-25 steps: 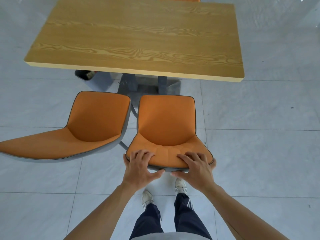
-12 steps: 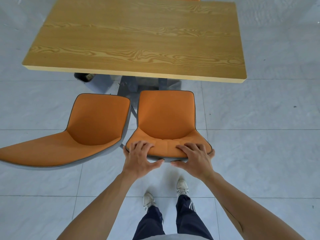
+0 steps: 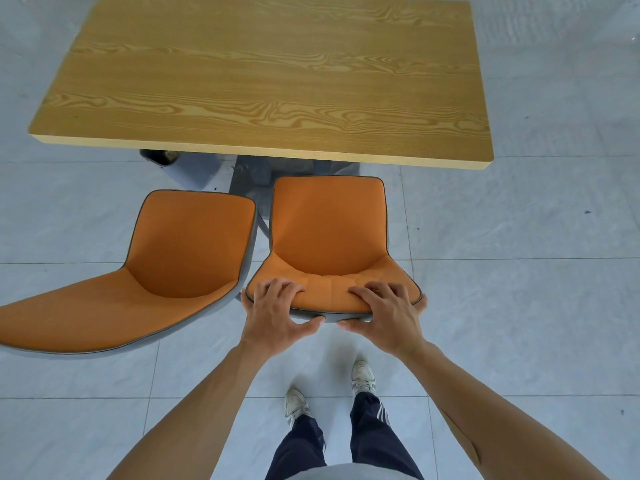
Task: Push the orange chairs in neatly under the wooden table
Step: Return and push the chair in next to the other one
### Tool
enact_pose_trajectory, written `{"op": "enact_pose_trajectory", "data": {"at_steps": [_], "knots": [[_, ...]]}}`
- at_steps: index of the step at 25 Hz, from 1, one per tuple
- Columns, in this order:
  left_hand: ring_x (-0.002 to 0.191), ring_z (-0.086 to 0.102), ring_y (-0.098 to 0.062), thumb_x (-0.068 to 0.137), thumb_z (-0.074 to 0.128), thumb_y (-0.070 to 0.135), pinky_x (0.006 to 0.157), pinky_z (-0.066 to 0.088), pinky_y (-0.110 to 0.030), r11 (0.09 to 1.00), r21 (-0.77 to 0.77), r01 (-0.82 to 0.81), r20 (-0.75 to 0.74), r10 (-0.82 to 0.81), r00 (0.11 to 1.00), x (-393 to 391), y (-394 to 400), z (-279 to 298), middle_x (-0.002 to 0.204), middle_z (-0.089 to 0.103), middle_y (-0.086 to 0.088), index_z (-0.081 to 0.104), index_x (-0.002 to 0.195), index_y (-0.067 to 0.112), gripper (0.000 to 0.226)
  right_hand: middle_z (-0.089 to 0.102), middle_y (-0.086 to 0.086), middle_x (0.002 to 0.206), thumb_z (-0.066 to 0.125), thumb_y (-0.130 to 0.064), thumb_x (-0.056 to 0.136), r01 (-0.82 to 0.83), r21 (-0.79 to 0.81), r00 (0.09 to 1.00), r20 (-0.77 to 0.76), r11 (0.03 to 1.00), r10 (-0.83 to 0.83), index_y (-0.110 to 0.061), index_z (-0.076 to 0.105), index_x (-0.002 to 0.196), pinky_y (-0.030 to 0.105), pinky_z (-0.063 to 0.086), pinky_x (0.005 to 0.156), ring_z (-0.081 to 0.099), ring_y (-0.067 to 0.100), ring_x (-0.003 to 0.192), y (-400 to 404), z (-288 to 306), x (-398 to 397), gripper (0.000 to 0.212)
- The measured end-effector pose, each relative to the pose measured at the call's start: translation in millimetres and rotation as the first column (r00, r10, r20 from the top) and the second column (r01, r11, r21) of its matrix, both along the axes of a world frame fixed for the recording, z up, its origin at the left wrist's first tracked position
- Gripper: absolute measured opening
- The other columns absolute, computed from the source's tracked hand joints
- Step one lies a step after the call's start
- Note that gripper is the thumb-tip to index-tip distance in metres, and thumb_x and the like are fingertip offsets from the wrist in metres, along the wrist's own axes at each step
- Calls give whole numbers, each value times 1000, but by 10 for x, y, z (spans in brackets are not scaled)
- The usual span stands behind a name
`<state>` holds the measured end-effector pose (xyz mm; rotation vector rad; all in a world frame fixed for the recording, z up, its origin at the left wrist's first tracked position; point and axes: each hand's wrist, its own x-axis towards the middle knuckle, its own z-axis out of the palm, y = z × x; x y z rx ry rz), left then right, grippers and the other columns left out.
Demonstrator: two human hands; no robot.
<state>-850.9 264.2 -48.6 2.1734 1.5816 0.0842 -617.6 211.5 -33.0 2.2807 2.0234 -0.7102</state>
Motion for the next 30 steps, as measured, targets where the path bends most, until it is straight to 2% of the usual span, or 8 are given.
{"op": "enact_pose_trajectory", "data": {"at_steps": [9, 13, 17, 19, 21, 24, 27, 30], "knots": [[124, 32, -15, 64, 44, 88, 106, 25, -60, 997, -72, -3, -34, 0, 999, -15, 33, 17, 123, 44, 17, 49, 118, 42, 71, 46, -19, 138, 33, -94, 64, -11, -31, 1000, 5, 999, 11, -50, 47, 129, 71, 18, 101, 35, 23, 128, 16, -24, 14, 80], [135, 22, -21, 63, 42, 89, 112, 18, -56, 992, -122, -27, -96, 15, 995, 9, 35, 72, 136, 36, 12, 41, 121, 48, 71, 46, -19, 138, 39, -91, 67, -5, -68, 1000, -4, 998, 4, -50, 46, 128, 70, 20, 100, 35, 24, 126, 13, 5, 23, 74], [143, 8, -26, 71, 39, 89, 117, 8, -61, 964, -230, -133, -220, 82, 972, 62, -55, 160, 150, 21, 4, 28, 139, 42, 84, 42, -14, 141, 37, -88, 70, -47, -198, 998, -42, 979, 39, -50, 40, 131, 71, 16, 100, 28, 27, 131, 71, 78, 66, 72], [146, 5, -27, 78, 38, 84, 117, 11, -61, 957, -216, -192, -231, 141, 963, 122, -194, 206, 154, 18, 2, 22, 146, 37, 84, 40, -12, 144, 38, -84, 76, -92, -256, 994, -88, 962, 72, -48, 38, 133, 77, 9, 102, 26, 26, 136, 70, 125, 110, 67], [149, 3, -28, 85, 41, 76, 116, 16, -60, 955, -187, -232, -195, 195, 961, 155, -308, 288, 158, 15, 2, 21, 148, 35, 78, 44, -13, 141, 34, -82, 80, -121, -274, 992, -55, 954, 110, -46, 42, 131, 81, 3, 100, 31, 26, 136, 117, 223, 126, 63], [149, 9, -28, 88, 45, 68, 114, 24, -55, 931, -220, -291, -112, 272, 956, 23, -468, 448, 162, 13, 3, 24, 149, 36, 72, 53, -6, 131, 30, -80, 82, -194, -265, 981, -54, 944, 187, -40, 48, 125, 74, 18, 104, 44, 29, 126, 194, 399, -25, 61], [144, 22, -24, 87, 49, 68, 112, 32, -51, 883, -275, -380, -50, 382, 923, -324, -634, 644, 157, 30, 2, 34, 147, 32, 72, 50, 0, 137, 36, -73, 86, -343, -242, 938, -136, 908, 318, -36, 43, 137, 59, 33, 103, 44, 29, 126, 270, 562, -383, 63], [141, 29, -24, 86, 53, 64, 110, 35, -52, 824, -272, -497, 46, 527, 848, -876, -939, 859, 151, 41, 3, 40, 145, 29, 69, 47, -1, 144, 41, -66, 89, -474, -162, 874, -206, 866, 440, -35, 43, 141, 54, 38, 103, 42, 28, 131, 328, 711, -931, 61]]}}
